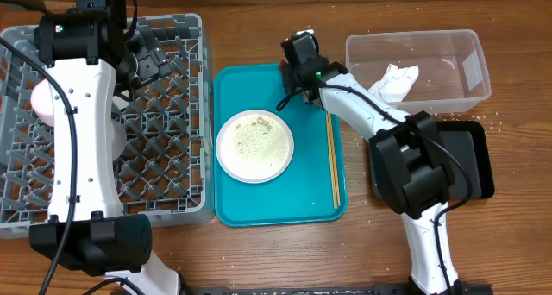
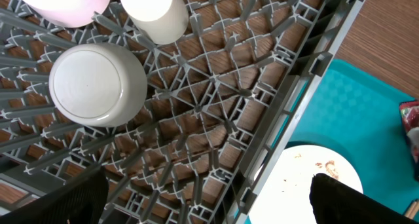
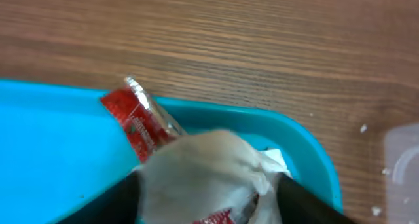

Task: Sort waste into correct bins and load items into the dishwasher
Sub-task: 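Move the right gripper back to the red wrapper on the tray, then lower the right gripper onto the red wrapper and grasp it, then carry the red wrapper to the clear plastic box and release it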

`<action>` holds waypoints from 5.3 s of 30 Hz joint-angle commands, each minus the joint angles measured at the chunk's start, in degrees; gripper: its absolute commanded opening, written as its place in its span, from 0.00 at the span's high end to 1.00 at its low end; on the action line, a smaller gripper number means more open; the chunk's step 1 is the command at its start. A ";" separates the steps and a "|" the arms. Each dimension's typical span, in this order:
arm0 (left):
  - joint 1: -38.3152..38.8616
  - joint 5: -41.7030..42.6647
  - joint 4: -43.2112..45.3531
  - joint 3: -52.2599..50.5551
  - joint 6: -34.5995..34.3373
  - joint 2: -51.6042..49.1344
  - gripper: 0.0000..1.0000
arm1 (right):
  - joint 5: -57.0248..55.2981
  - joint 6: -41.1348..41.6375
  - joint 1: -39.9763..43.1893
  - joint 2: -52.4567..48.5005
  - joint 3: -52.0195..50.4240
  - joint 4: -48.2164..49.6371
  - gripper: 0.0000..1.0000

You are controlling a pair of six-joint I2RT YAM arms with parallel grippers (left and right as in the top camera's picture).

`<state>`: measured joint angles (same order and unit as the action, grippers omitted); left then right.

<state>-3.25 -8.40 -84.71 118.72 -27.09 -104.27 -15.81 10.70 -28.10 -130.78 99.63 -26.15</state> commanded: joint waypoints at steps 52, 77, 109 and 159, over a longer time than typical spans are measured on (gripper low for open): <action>0.26 -0.59 -0.07 -0.07 -0.79 -0.46 0.00 | 11.82 26.67 13.42 15.89 17.70 -30.51 0.05; 0.26 -0.59 -0.07 -0.07 -0.79 -0.46 0.00 | 9.33 -11.21 -0.87 -1.73 17.68 -21.99 0.10; 0.26 -0.59 -0.07 -0.07 -0.79 -0.46 0.00 | 5.92 -6.60 -1.01 -9.55 15.82 -22.40 0.61; 0.26 -0.59 -0.07 -0.07 -0.79 -0.46 0.00 | 3.82 68.35 23.30 -2.45 50.14 -67.49 0.46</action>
<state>-3.25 -8.43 -84.79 118.72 -27.09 -104.27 -11.86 79.40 -4.64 -135.37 149.34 -92.36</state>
